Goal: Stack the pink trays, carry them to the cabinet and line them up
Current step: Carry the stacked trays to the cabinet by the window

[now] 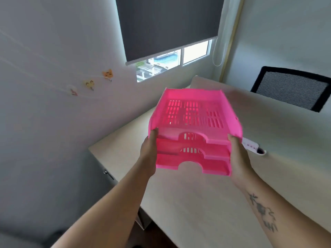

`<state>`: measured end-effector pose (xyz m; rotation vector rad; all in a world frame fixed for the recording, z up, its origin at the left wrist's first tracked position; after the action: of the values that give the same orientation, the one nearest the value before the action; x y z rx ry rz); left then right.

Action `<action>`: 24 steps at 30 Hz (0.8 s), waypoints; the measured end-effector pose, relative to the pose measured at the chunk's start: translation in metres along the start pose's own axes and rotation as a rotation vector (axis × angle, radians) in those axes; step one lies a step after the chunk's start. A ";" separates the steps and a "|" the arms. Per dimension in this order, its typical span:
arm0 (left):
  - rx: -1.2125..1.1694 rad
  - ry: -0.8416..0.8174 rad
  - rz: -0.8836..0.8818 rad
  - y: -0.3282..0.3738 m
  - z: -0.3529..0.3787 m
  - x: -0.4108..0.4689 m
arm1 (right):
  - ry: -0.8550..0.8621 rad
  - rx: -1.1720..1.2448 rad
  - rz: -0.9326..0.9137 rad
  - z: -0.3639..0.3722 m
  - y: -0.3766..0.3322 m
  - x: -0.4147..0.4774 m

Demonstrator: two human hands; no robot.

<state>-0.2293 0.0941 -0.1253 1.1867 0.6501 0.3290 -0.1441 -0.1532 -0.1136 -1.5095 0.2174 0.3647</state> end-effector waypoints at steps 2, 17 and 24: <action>-0.037 0.089 0.033 0.004 -0.021 -0.023 | -0.092 -0.028 -0.010 0.018 -0.004 -0.004; -0.164 0.799 0.287 0.053 -0.283 -0.265 | -0.846 -0.166 -0.017 0.249 0.041 -0.198; -0.240 0.978 0.419 0.057 -0.391 -0.387 | -1.098 -0.160 -0.090 0.339 0.086 -0.334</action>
<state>-0.7685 0.1900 -0.0460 0.8732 1.1530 1.3517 -0.5138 0.1524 -0.0531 -1.2696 -0.7566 1.0877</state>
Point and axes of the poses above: each hand's wrist, its own x-axis towards the middle knuckle, its own z-axis out of the palm, y = z × x, the point moved 4 cm from there along x, towards the middle knuckle, and after that the axes turned 4 degrees about z, right-handed, at the moved point
